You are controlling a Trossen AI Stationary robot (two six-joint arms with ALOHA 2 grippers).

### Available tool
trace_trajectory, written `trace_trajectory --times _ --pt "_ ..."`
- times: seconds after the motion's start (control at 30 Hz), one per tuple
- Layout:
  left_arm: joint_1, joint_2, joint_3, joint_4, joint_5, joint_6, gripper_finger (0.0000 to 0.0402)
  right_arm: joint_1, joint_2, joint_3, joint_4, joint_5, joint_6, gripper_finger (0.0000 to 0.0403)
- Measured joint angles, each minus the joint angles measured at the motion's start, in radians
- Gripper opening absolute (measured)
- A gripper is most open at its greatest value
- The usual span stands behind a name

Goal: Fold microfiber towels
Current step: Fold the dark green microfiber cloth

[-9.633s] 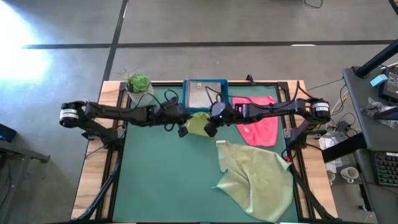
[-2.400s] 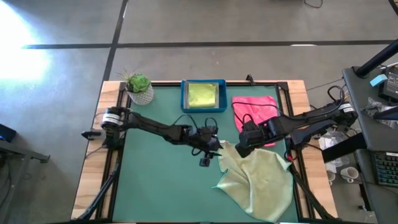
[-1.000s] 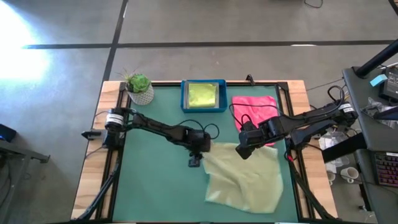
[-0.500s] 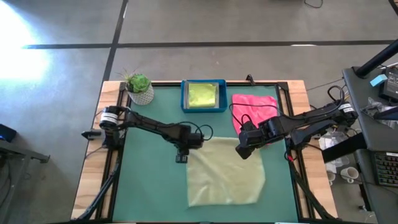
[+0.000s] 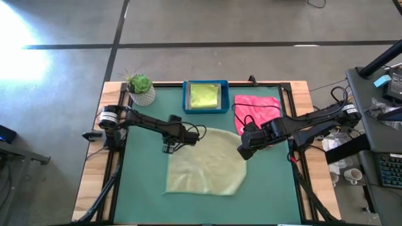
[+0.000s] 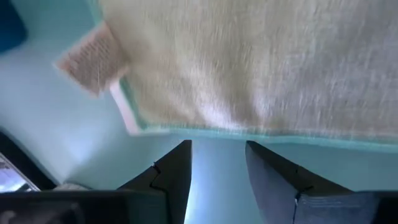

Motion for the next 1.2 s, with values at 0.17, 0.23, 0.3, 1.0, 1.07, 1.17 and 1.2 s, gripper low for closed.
trace_trajectory --times 0.17,0.23,0.3,1.0,1.07,1.17,1.2 --pt "0.010 -0.093 -0.051 0.005 0.000 0.002 0.0136 0.000 0.000 0.000 0.001 0.000 0.007 0.0107" --pt "0.009 -0.155 -0.068 0.013 0.001 0.003 0.0136 0.000 0.000 0.000 0.001 0.000 0.012 0.0107" --pt "0.002 -0.217 -0.083 0.011 0.010 -0.008 0.0136 0.000 0.000 0.000 0.001 0.001 0.015 0.0107" --pt "-0.432 -0.562 -0.156 0.163 0.186 -0.437 0.0136 0.086 0.000 0.000 0.007 0.000 -0.132 0.0107" --pt "-0.485 -0.540 -0.156 0.184 0.186 -0.462 0.0136 0.086 0.000 0.000 0.007 0.000 -0.138 0.0107" --pt "-0.543 -0.499 -0.155 0.220 0.188 -0.547 0.0136 0.085 0.000 0.000 0.007 0.001 -0.151 0.0107" --pt "-0.559 -0.483 -0.151 0.230 0.190 -0.581 0.0136 0.085 0.000 0.000 0.007 0.001 -0.157 0.0107"
